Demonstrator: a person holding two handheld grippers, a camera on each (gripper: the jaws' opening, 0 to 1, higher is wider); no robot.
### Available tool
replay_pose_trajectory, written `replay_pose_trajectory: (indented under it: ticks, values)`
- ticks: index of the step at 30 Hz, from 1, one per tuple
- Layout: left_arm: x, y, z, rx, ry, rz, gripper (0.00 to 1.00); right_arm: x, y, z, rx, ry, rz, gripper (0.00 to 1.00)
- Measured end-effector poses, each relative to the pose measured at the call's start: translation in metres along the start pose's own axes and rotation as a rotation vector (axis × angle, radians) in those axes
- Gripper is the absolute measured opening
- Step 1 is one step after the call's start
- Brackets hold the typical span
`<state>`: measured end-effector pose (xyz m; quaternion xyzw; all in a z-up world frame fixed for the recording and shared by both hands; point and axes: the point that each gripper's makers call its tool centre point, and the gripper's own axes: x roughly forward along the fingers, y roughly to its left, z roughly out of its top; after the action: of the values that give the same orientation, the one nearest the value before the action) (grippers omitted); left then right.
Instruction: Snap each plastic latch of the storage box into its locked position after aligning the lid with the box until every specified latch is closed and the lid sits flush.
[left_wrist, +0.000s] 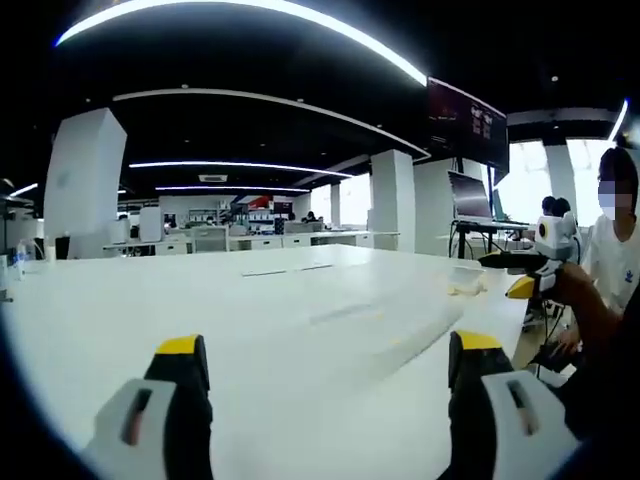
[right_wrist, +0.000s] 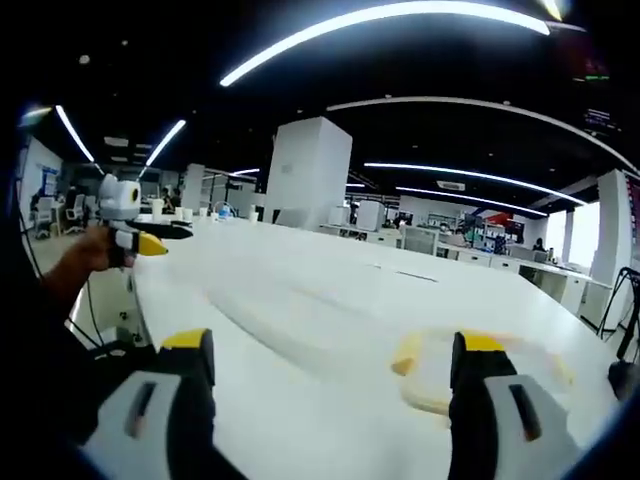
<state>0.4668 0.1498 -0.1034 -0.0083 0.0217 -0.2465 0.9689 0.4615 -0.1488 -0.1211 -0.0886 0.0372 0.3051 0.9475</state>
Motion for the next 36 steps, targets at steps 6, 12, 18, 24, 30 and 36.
replay_pose_trajectory:
  ticks: [6,12,18,24,30,36]
  values:
    - [0.000,-0.009,-0.004,0.005,0.011,-0.013,1.00,0.001,0.003,0.000,-0.004,0.003,0.008,0.99]
    - [-0.002,-0.007,-0.002,0.011,-0.006,0.009,1.00,0.003,0.004,0.001,-0.006,0.003,0.016,0.99]
    - [-0.005,-0.006,-0.001,0.008,-0.004,0.011,1.00,0.006,0.006,0.002,-0.008,0.007,0.025,0.99]
    - [-0.006,-0.007,-0.001,0.004,-0.003,0.003,1.00,0.006,0.010,0.005,-0.013,0.008,0.029,0.98]
    - [-0.003,-0.008,-0.001,0.001,0.009,-0.001,1.00,0.005,0.013,0.009,-0.014,0.006,0.034,0.98]
    - [-0.003,-0.008,0.001,0.002,0.005,-0.003,1.00,0.004,0.011,0.008,-0.008,0.006,0.031,0.98]
